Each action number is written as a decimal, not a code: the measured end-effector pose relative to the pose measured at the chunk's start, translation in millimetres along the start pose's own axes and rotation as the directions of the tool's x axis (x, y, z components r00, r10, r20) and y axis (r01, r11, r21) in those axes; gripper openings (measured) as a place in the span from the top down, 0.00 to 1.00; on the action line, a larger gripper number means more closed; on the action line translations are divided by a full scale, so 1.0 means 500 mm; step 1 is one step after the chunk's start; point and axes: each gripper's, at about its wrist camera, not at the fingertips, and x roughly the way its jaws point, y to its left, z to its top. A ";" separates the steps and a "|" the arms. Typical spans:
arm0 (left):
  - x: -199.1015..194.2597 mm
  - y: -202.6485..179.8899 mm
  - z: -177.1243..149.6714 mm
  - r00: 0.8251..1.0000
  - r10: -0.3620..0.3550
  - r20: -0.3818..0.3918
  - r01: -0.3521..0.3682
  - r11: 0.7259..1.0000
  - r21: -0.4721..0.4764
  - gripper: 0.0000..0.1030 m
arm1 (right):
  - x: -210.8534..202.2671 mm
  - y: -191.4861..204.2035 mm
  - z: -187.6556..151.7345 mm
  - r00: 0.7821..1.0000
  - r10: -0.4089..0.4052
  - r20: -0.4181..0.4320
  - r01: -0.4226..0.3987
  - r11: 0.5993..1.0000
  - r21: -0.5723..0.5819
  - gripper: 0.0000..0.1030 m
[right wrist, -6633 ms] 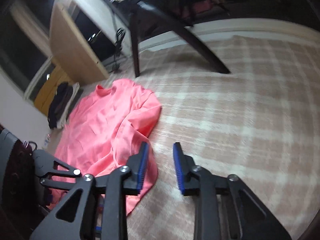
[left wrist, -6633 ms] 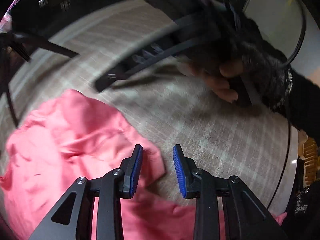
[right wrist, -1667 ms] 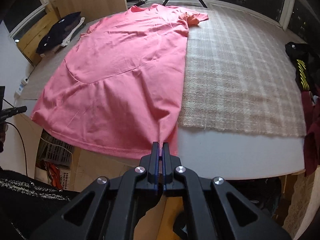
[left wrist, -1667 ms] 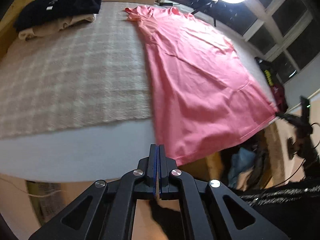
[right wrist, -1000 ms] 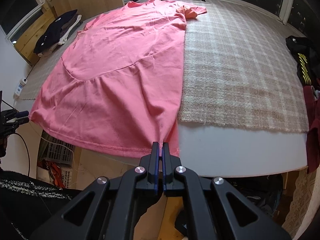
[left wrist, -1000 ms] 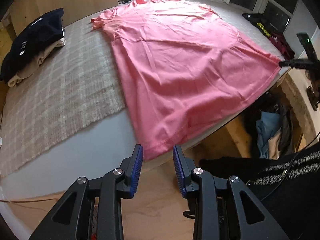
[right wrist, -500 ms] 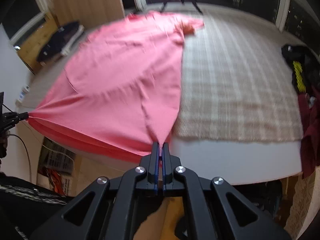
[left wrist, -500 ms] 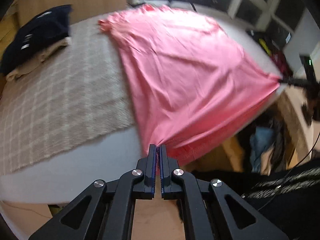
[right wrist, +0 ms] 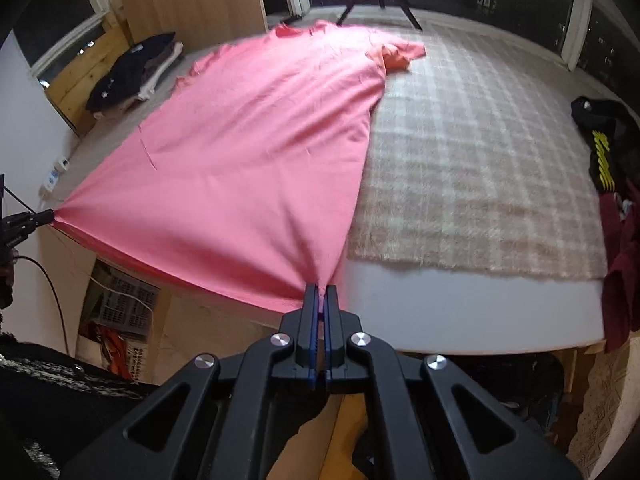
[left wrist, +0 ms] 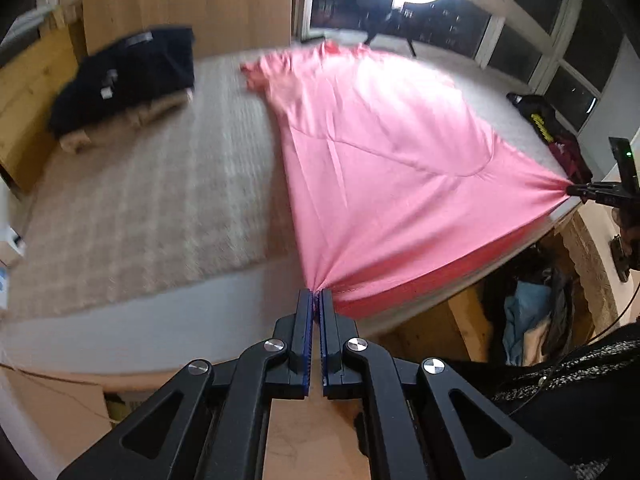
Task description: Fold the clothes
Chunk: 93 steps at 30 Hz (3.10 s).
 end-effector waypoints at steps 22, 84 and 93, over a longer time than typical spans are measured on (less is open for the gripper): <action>0.220 0.042 0.311 0.998 0.011 -0.058 -0.013 0.999 -0.044 0.66 | -0.006 -0.065 0.225 1.000 -0.010 -0.014 0.010 1.000 -0.023 0.63; 0.408 0.178 0.626 0.990 0.142 -0.027 -0.144 0.977 -0.156 0.72 | 0.345 -0.361 0.632 0.973 0.218 0.073 -0.228 0.956 0.184 0.63; 0.470 -0.161 0.671 0.982 -0.126 -0.138 0.146 0.979 0.145 0.64 | 0.305 -0.308 0.569 0.960 0.272 0.066 -0.269 0.962 -0.053 0.63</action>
